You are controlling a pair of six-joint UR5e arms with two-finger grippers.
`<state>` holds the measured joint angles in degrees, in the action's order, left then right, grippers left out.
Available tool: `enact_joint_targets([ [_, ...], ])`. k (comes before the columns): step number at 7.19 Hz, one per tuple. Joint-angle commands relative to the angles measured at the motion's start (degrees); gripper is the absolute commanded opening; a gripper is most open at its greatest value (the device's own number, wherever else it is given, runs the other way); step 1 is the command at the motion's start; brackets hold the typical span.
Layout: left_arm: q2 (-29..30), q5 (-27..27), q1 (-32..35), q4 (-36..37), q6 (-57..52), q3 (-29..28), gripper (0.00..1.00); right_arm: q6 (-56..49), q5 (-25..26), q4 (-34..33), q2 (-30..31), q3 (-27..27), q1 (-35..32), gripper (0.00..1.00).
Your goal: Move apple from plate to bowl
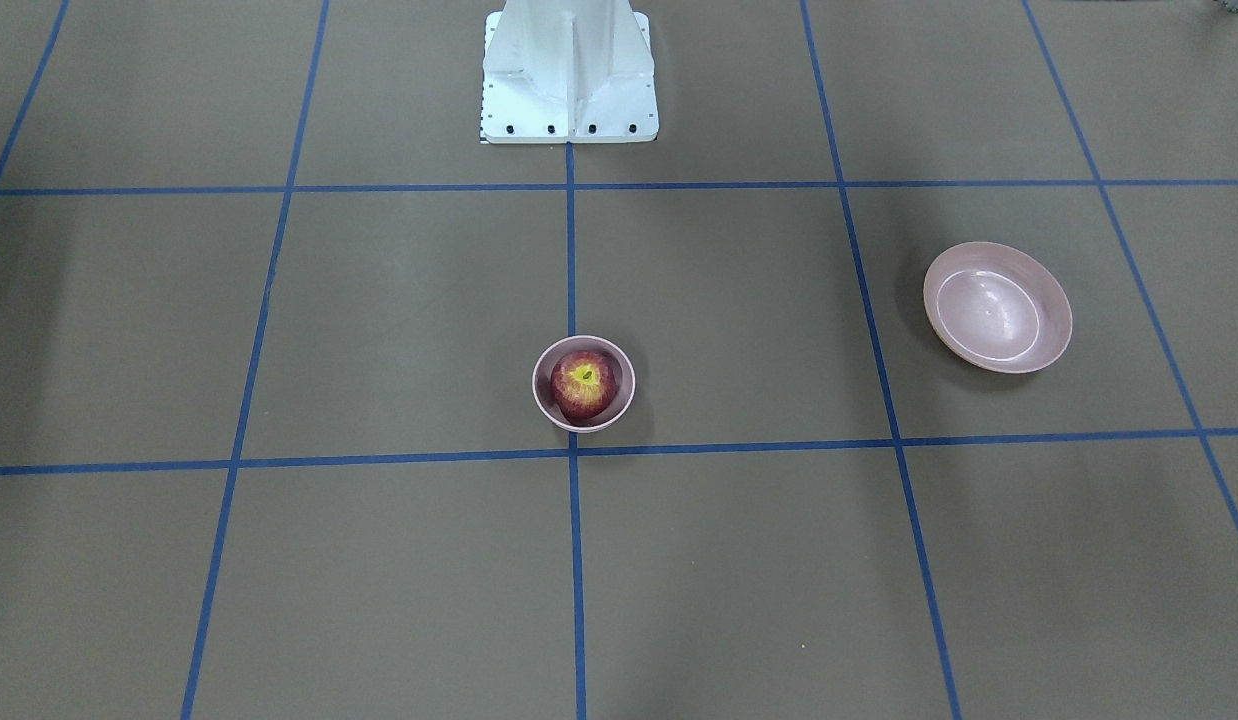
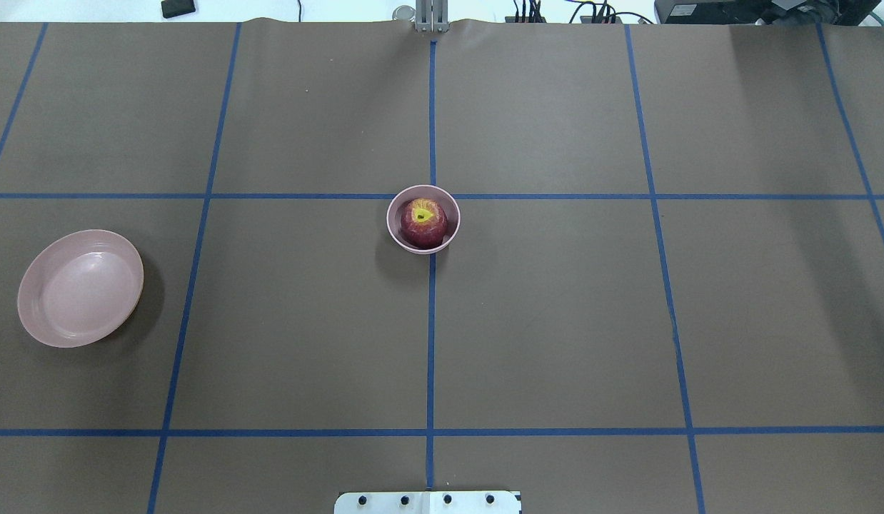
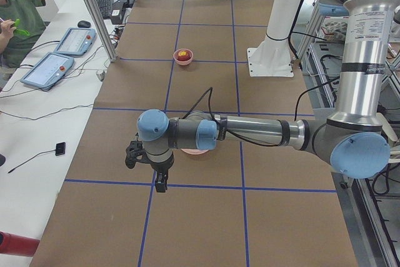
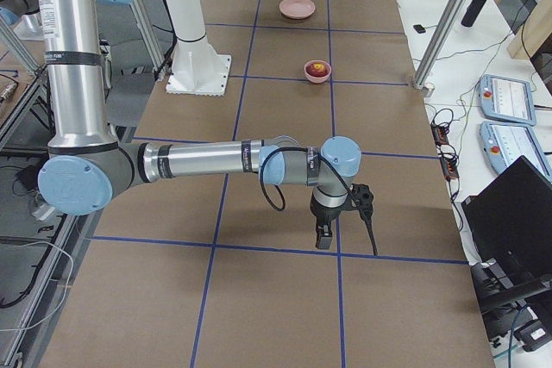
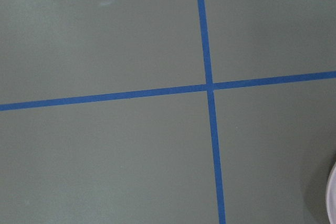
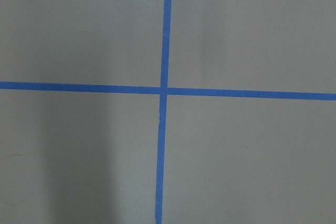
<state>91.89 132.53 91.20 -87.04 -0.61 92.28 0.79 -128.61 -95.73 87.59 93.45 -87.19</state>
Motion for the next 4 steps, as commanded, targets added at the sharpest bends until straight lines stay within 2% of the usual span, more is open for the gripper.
enact_joint_targets([
  [1,-0.5,0.2,-0.1,-0.1,0.7,0.9,0.99,0.0,0.0,0.0,0.3,0.1,0.0,1.0],
  [4,-0.5,0.3,-0.1,-0.1,0.4,1.0,0.99,-0.1,0.1,0.0,0.5,0.1,0.0,1.0],
])
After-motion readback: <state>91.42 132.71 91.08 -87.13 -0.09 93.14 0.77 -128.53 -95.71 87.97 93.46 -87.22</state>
